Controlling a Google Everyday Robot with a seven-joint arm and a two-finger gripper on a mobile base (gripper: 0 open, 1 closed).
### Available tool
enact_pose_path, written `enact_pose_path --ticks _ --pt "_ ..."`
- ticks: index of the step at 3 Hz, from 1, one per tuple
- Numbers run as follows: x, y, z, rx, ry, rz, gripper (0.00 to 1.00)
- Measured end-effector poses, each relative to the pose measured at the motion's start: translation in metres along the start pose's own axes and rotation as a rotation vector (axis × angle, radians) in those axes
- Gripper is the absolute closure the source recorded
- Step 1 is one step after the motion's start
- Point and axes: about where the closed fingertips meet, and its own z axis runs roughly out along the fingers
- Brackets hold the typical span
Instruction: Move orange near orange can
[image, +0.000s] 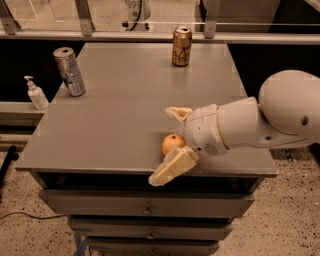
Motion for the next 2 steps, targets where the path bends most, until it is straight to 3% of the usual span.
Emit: enact_pose_path --ticks 1,2 --pt "0.015 -0.007 0.006 0.004 0.014 0.009 0.00" --pt "0.028 -0.012 0.005 0.007 0.014 0.024 0.18"
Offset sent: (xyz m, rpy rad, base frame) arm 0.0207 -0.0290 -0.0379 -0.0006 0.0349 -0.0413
